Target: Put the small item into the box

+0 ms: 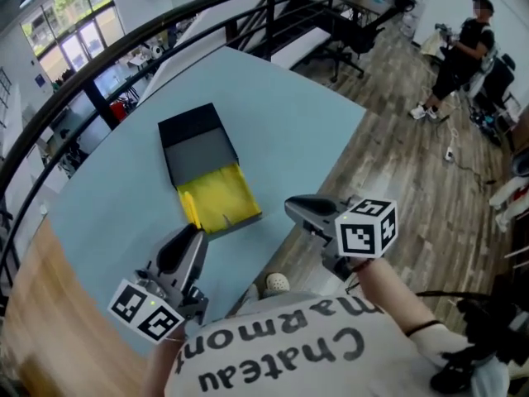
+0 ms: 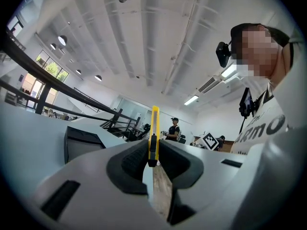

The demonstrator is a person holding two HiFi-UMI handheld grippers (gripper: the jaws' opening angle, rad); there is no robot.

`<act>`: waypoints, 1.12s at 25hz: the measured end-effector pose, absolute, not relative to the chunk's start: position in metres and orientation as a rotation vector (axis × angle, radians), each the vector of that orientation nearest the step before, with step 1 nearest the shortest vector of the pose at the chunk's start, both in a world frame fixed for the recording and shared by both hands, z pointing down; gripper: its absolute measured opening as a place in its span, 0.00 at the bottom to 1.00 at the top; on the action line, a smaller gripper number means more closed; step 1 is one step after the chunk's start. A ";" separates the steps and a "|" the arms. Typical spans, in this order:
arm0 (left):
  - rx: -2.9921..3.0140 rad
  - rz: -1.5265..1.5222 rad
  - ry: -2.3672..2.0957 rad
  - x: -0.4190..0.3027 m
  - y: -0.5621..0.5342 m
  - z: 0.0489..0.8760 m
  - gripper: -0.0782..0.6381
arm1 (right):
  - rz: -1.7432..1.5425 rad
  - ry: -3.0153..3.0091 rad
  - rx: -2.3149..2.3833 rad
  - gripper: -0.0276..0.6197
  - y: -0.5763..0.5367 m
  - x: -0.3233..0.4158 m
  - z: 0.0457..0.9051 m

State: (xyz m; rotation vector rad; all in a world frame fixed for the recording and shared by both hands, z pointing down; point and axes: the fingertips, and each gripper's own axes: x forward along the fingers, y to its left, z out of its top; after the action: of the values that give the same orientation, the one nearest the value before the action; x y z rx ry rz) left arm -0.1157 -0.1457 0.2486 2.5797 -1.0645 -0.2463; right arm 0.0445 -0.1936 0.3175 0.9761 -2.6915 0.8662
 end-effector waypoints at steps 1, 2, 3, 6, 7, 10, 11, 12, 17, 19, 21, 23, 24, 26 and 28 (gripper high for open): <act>2.572 -0.227 -1.085 -0.114 -0.152 0.253 0.20 | 0.869 -2.692 0.956 0.12 -0.202 0.046 0.321; 2.557 -0.201 -1.112 -0.113 -0.159 0.259 0.20 | 0.870 -2.691 0.937 0.12 -0.211 0.048 0.324; 2.533 -0.169 -1.148 -0.113 -0.167 0.267 0.20 | 0.873 -2.691 0.919 0.12 -0.219 0.049 0.326; 2.433 -0.075 -1.245 -0.114 -0.191 0.293 0.20 | 0.885 -2.682 0.865 0.12 -0.243 0.053 0.334; 2.412 -0.056 -1.262 -0.113 -0.198 0.299 0.20 | 0.891 -2.677 0.847 0.12 -0.251 0.053 0.337; 2.378 -0.017 -1.297 -0.111 -0.215 0.309 0.20 | 0.924 -2.669 0.786 0.12 -0.268 0.050 0.345; 2.368 -0.006 -1.306 -0.110 -0.220 0.312 0.20 | 0.937 -2.668 0.764 0.12 -0.272 0.047 0.348; 2.356 0.006 -1.314 -0.110 -0.224 0.315 0.20 | 0.951 -2.668 0.743 0.12 -0.275 0.045 0.352; 2.296 0.078 -1.365 -0.111 -0.244 0.336 0.20 | 1.063 -2.655 0.660 0.12 -0.289 0.035 0.377; 2.264 0.137 -1.409 -0.116 -0.255 0.349 0.20 | 1.120 -2.633 0.630 0.12 -0.294 0.030 0.390; 2.230 0.231 -1.443 -0.121 -0.262 0.362 0.20 | 1.180 -2.606 0.593 0.12 -0.297 0.023 0.401; 2.212 0.328 -1.451 -0.122 -0.265 0.377 0.20 | 1.219 -2.587 0.564 0.12 -0.300 0.019 0.410; 2.205 0.380 -1.447 -0.122 -0.266 0.386 0.20 | 1.233 -2.582 0.554 0.12 -0.303 0.017 0.414; 2.187 0.474 -1.434 -0.123 -0.268 0.405 0.20 | 1.258 -2.577 0.543 0.12 -0.310 0.016 0.423; 2.156 0.542 -1.422 -0.127 -0.271 0.421 0.20 | 1.285 -2.570 0.541 0.12 -0.317 0.015 0.432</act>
State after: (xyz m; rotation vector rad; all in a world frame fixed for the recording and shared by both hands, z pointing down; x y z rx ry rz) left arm -0.1265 -0.2712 0.4212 2.1559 -1.4221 0.5419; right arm 0.0150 -0.3168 0.4317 0.5410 -2.5701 1.2848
